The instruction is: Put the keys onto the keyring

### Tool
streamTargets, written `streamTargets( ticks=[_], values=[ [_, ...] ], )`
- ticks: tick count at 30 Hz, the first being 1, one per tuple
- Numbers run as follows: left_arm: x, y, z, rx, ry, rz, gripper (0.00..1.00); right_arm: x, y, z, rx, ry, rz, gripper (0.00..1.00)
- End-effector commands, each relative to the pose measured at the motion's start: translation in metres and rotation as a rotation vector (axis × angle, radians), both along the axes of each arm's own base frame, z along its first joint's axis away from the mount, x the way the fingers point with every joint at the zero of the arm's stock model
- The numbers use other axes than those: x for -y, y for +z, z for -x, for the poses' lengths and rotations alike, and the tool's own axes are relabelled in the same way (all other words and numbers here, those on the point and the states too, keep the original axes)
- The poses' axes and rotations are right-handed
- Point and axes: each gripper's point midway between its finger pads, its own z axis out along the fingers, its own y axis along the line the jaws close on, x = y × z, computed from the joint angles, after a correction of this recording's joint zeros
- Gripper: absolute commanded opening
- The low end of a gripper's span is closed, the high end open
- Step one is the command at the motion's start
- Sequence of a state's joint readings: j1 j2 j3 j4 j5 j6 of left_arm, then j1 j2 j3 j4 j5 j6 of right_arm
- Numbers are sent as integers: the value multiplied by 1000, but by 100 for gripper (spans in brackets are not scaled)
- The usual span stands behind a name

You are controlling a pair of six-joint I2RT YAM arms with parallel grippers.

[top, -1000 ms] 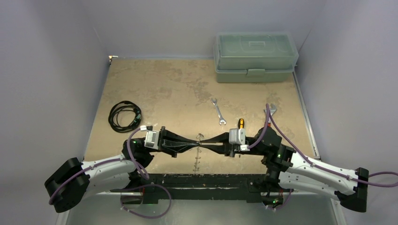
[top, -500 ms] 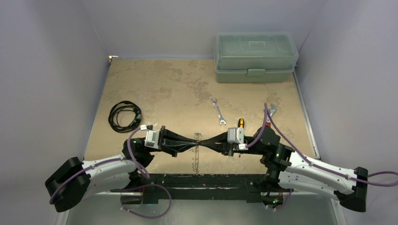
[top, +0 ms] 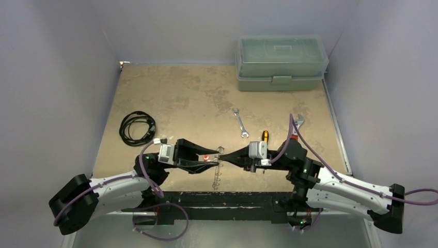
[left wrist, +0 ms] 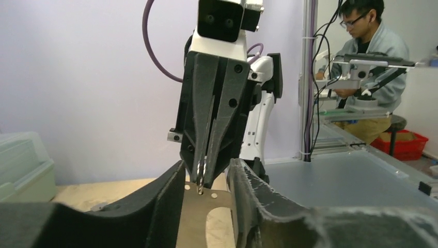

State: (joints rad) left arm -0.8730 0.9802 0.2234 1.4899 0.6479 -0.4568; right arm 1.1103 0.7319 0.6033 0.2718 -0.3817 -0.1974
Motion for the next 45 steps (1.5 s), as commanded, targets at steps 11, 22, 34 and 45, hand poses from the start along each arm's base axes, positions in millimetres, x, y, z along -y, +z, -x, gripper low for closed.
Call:
streamTargets(
  ticks=[11,22,34,45],
  values=[
    [-30,23,-32,-157,278,-49,64,10,8,-30,141,-145,121,0],
    [-65,-48,-120,-711,828,-565,90,23,-3,-47,178,-236,274,0],
    [-81,-159,-118,-974,986,-982,81,49,-30,-46,40,-305,389,0],
    [-48,-242,-97,-969,750,-1187,59,63,-43,-39,32,-301,420,0]
  ],
)
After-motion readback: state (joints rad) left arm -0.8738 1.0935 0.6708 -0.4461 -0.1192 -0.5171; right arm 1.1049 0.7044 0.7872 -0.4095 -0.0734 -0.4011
